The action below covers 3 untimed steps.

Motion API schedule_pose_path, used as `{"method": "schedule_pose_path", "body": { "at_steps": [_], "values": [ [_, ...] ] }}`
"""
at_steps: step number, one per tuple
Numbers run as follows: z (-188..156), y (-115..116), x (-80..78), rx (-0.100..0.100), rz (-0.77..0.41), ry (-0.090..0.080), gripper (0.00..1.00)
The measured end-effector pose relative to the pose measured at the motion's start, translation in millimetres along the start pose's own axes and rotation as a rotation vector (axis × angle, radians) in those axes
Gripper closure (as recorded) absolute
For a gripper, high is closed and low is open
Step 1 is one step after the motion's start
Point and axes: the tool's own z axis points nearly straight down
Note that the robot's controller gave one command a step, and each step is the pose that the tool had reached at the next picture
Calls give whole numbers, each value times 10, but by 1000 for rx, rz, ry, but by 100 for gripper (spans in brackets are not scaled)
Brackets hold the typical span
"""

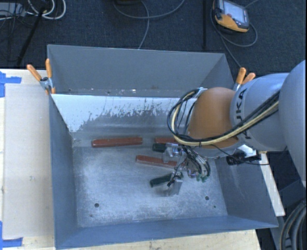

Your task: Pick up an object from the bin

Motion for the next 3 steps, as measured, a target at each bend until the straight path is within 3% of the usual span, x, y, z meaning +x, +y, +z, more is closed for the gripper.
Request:
{"method": "schedule_pose_path", "body": {
  "at_steps": [1,2,3],
  "values": [
    [-24,-40,-39,3,3,-8,100],
    [-24,-41,-39,3,2,-8,0],
    [123,286,-65,0,325,-12,0]
  ]
}}
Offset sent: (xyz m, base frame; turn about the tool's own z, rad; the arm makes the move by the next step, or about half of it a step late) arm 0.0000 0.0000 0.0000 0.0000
